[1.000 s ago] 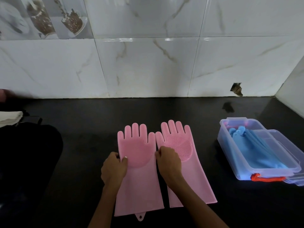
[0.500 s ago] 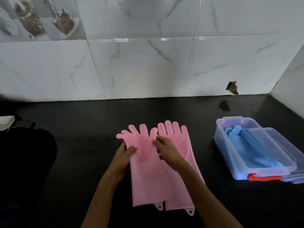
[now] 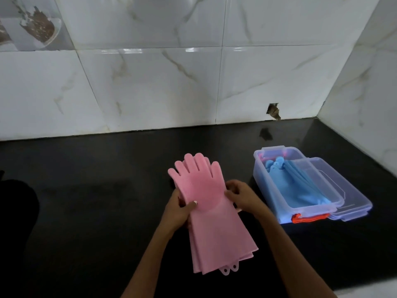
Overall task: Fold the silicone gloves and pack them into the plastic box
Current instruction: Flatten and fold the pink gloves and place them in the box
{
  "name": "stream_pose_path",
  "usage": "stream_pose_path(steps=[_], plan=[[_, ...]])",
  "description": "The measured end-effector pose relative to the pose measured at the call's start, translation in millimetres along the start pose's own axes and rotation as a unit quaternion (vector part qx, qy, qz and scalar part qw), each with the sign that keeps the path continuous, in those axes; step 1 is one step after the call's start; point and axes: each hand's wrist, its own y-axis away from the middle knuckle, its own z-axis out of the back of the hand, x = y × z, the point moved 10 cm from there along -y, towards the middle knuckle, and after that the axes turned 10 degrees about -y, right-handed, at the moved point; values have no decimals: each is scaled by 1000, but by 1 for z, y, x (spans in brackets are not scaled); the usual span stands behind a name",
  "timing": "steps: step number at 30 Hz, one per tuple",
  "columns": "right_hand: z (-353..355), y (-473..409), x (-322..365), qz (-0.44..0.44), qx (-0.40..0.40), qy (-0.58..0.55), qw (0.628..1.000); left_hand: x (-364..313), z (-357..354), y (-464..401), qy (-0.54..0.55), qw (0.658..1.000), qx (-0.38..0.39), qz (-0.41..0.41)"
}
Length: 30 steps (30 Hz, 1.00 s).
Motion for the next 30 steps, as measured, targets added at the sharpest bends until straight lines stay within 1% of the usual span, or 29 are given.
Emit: stream_pose_path(steps=[1,4,6,9,12,18,21,23,25,28,30], plan=[[2,0,-9,-7,-23,9,1000,4,4,-2,-14,1000,-23,4],[8,3,-23,-28,-73,20,997,10,10,-6,-72,996,-51,20],[6,2,-28,-46,-76,34,995,12,15,-4,-100,991,-88,26],[5,2,-30,-59,-76,36,995,9,20,2,-117,981,-152,8],[6,3,-28,-54,-70,33,996,6,23,7,-119,975,-187,-10],[9,8,-28,-51,-68,0,996,-4,21,9,-197,956,-215,-39],[9,9,-29,-57,-67,3,996,-5,22,13,-223,948,-226,-26],[8,10,-29,-64,-63,18,996,-4,25,17,-244,942,-232,-1],[5,11,-29,-74,-57,50,994,-1,27,19,-258,940,-222,19],[3,11,-30,-73,-63,95,991,0,23,20,-267,944,-194,8],[4,12,-32,-73,-71,106,989,-2,22,22,-268,942,-201,-10]])
